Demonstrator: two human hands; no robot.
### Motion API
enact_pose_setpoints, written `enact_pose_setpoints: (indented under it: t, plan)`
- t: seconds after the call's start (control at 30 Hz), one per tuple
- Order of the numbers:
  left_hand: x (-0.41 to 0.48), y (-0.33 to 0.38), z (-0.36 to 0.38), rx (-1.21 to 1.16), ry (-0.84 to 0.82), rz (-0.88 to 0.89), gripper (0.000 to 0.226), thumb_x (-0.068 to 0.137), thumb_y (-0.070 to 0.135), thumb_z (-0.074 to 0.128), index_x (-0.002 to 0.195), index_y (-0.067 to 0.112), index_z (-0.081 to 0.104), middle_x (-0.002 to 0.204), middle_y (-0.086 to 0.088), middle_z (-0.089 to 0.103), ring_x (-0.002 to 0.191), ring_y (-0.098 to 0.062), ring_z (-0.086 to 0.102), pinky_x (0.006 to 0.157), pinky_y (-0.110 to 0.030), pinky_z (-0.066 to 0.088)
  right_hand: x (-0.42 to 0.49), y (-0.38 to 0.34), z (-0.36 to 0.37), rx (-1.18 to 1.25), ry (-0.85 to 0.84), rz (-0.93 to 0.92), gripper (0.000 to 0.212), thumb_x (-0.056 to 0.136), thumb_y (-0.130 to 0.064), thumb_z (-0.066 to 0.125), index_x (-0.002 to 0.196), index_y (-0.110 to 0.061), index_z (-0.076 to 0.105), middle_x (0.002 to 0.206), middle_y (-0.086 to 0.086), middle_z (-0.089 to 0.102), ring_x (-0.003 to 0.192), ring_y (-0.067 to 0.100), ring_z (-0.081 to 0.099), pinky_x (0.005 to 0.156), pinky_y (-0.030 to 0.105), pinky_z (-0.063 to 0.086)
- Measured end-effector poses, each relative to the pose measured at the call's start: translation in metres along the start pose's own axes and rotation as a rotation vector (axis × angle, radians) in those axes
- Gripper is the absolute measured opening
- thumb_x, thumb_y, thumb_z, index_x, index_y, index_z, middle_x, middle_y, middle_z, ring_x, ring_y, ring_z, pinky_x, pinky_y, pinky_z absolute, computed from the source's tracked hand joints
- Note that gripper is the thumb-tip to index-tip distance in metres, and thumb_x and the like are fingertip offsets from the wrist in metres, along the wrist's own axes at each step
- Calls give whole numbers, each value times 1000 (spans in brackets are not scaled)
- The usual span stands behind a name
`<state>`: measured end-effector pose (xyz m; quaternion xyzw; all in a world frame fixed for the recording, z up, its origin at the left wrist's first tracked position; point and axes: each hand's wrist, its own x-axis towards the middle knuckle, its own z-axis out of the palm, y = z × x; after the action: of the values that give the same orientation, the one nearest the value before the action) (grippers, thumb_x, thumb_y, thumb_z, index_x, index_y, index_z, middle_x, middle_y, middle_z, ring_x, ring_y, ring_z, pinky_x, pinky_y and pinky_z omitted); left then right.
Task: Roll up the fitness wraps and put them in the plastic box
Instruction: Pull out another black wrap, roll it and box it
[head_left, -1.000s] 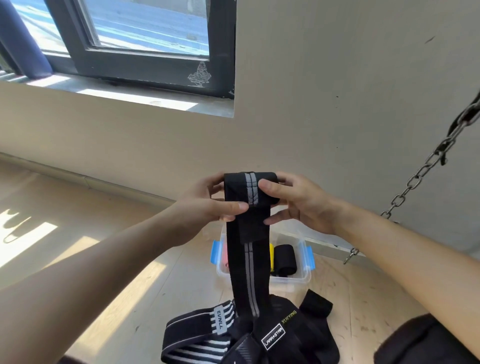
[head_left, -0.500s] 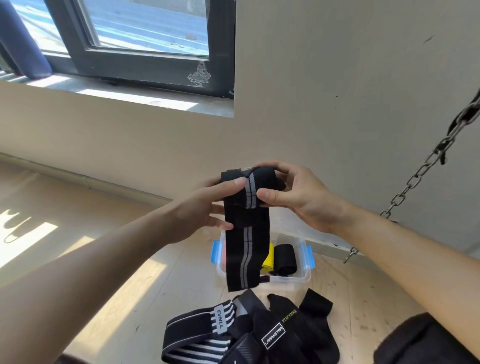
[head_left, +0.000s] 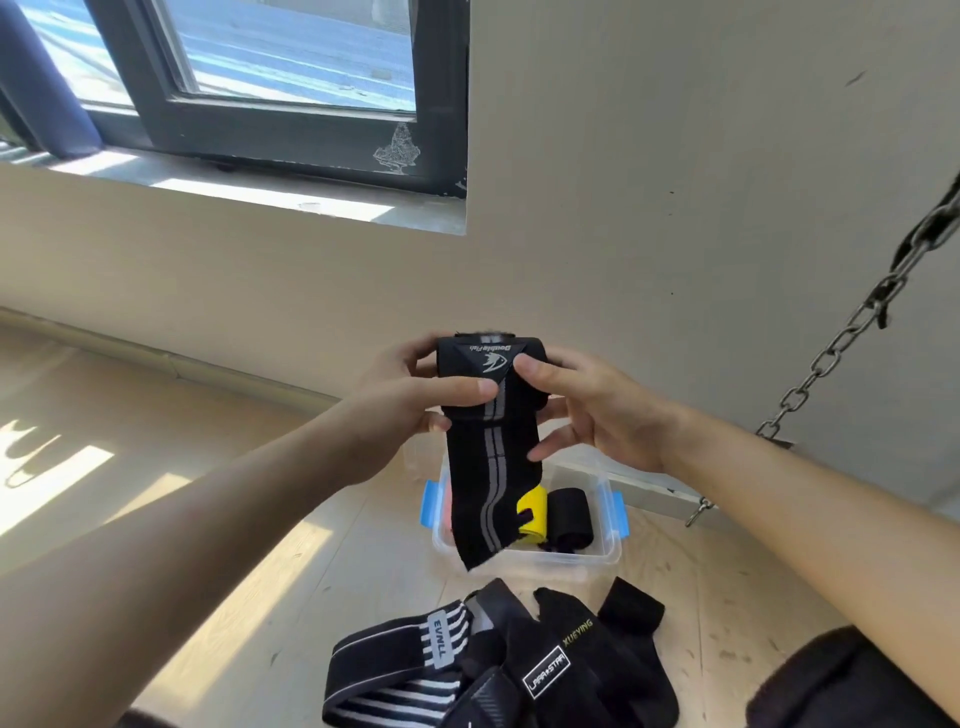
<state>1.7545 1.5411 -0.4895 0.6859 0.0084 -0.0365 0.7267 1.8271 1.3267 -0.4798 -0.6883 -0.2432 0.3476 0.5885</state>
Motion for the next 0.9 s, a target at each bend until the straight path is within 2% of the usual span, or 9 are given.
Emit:
enact_pose_setpoints:
  t: [0.07, 0.17, 0.23, 0.4, 0.5, 0.63, 0.73, 0.8, 0.9]
  plan:
    - [0, -2, 1, 15, 11, 26, 55, 72, 16, 83, 125, 18, 67, 109, -6, 75, 93, -22, 74, 63, -26, 53, 0, 0, 2, 43, 14, 5, 47, 87, -48, 63, 128, -25, 64, 115, 8, 71, 100, 36, 70, 67, 40, 63]
    - [-1, -4, 1, 19, 12, 59, 59, 71, 14, 84, 127, 19, 66, 112, -7, 75, 99, -25, 74, 71, -33, 57, 2, 2, 2, 85, 36, -21, 50, 84, -41, 68, 129, -20, 63, 111, 4, 71, 95, 25, 71, 59, 32, 61]
    - [-1, -3, -1, 23, 12, 59, 62, 70, 12, 84, 128, 21, 65, 111, -6, 75, 99, -24, 74, 69, -32, 57, 3, 3, 1, 111, 44, -33, 53, 83, -36, 71, 131, -17, 61, 114, 5, 71, 97, 24, 71, 58, 30, 60]
    - [-3, -3, -3, 85, -92, -115, 56, 78, 31, 80, 131, 32, 63, 118, -4, 74, 107, -27, 72, 71, -34, 54, 4, 5, -1, 140, 42, -84, 54, 85, -23, 74, 136, -13, 56, 127, 14, 67, 110, 29, 70, 66, 33, 61]
    - [-4, -2, -2, 92, -123, -199, 51, 78, 50, 76, 125, 33, 68, 119, -5, 74, 101, -27, 73, 67, -33, 55, 4, 4, -2, 127, 77, -119, 54, 86, -12, 74, 136, -15, 54, 122, 13, 69, 107, 27, 71, 73, 38, 61]
    - [-4, 1, 0, 77, -105, -226, 52, 79, 60, 69, 119, 28, 72, 107, -4, 75, 90, -23, 72, 65, -31, 54, 6, 11, -4, 68, 97, -160, 59, 84, -1, 76, 135, -20, 54, 121, 9, 67, 104, 26, 72, 76, 43, 61]
    - [-2, -1, 1, 72, -61, -209, 53, 80, 57, 68, 121, 24, 70, 101, 0, 75, 93, -24, 73, 68, -32, 56, 7, 14, -3, 3, 88, -210, 65, 81, 6, 78, 134, -23, 55, 125, 9, 66, 108, 25, 69, 80, 43, 60]
    - [-1, -1, 1, 77, -38, -185, 53, 79, 51, 71, 125, 24, 67, 98, 3, 74, 93, -23, 72, 63, -29, 54, 7, 14, -1, -55, 103, -229, 69, 79, 8, 79, 135, -24, 54, 127, 8, 66, 111, 24, 67, 80, 44, 61]
    - [-1, 0, 0, 87, -20, -152, 53, 76, 41, 76, 126, 25, 66, 104, 0, 73, 94, -21, 71, 63, -28, 54, 5, 12, 0, -69, 90, -168, 71, 81, 2, 80, 139, -27, 51, 132, 5, 61, 109, 27, 70, 79, 47, 62]
